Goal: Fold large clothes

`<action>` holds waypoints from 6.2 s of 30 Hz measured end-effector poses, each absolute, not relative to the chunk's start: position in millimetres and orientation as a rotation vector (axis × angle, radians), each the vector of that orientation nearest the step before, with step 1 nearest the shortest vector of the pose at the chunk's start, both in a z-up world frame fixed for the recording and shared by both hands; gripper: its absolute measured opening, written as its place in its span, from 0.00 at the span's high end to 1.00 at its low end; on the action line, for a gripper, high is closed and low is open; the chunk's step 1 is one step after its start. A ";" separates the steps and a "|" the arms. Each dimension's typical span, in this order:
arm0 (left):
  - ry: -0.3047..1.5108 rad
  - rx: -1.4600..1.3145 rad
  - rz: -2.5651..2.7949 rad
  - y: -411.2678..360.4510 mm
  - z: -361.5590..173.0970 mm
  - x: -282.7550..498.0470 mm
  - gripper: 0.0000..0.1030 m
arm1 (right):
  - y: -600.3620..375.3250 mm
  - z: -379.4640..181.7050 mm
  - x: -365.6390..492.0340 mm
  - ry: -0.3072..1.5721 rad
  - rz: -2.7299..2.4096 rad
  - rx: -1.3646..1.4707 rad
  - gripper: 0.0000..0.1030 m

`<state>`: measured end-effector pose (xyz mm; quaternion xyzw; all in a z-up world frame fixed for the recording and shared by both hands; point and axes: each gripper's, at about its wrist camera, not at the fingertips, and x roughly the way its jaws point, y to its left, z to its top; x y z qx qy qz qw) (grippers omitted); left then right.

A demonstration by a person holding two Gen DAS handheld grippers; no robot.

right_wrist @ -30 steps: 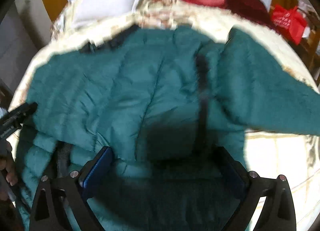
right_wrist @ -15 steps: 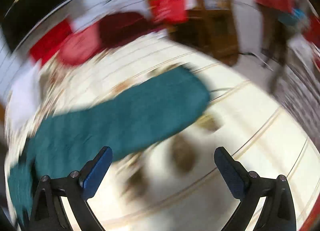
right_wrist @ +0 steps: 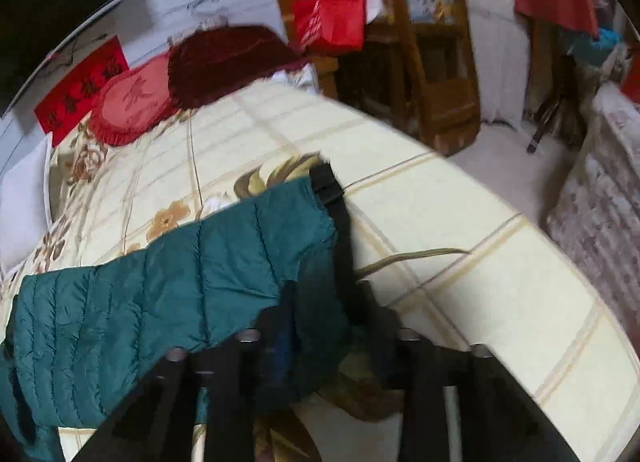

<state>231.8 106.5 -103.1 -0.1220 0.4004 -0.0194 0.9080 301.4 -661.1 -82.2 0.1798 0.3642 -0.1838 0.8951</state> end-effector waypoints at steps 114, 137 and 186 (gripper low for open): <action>0.668 -0.165 -0.305 8.6 10.4 206.1 0.95 | -242.8 -98.8 162.9 0.882 0.013 0.066 0.00; 0.651 -0.219 -0.059 149.4 -11.4 191.1 0.94 | -252.4 -86.0 176.3 1.004 0.093 -0.018 0.02; 0.817 -0.110 -0.044 75.2 -97.0 260.5 0.94 | -270.9 -33.5 375.9 0.769 0.188 0.012 0.53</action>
